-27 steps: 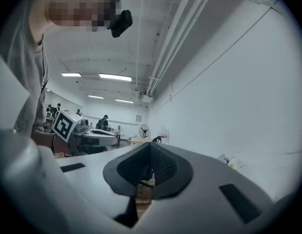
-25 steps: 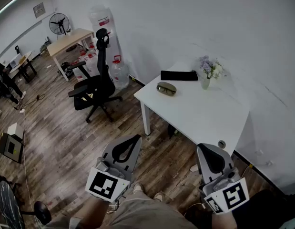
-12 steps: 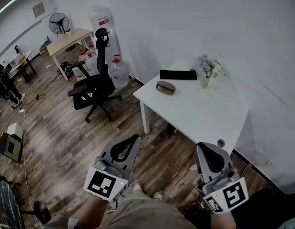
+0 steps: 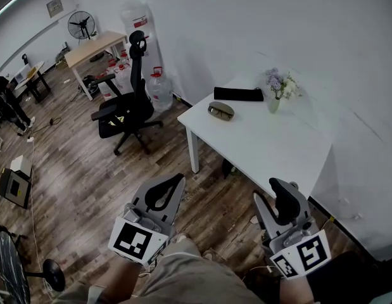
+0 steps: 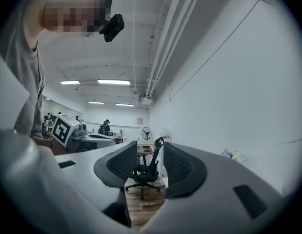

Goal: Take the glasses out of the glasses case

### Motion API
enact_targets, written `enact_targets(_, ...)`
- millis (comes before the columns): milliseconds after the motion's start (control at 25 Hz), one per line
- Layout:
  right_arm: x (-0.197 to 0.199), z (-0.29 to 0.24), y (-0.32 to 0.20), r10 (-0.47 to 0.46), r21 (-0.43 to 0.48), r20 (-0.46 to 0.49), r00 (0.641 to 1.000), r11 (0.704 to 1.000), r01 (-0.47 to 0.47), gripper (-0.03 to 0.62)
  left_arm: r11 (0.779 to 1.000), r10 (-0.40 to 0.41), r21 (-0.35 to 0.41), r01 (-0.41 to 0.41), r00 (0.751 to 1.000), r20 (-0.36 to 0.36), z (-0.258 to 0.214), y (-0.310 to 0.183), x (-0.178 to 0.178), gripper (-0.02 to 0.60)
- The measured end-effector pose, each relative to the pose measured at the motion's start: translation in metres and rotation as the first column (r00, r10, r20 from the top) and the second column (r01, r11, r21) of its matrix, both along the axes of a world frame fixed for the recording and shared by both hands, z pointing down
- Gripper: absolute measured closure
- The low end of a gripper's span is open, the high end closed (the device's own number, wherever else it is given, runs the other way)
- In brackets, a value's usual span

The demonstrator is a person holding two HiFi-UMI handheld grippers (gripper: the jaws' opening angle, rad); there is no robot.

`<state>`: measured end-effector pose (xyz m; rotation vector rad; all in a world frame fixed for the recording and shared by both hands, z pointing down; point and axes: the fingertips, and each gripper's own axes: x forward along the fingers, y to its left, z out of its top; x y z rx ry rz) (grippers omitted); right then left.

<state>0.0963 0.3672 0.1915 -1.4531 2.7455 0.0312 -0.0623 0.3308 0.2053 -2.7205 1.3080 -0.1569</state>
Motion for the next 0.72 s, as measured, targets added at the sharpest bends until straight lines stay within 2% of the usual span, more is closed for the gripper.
enact_targets(360,-0.006,0.017,-0.033,-0.049,-0.012,-0.035,0.998,0.999,0.048,0.419,0.999,-0.033,-0.005,0.033,0.999,-0.004,0.015,-0.029,-0.005,0.568)
enact_targets(720,-0.010,0.042,-0.118,-0.044,-0.050,-0.057,0.997,0.998,0.041,0.419,0.999,-0.017,-0.029,0.016,1.000,-0.012,0.034,-0.114,-0.005,0.568)
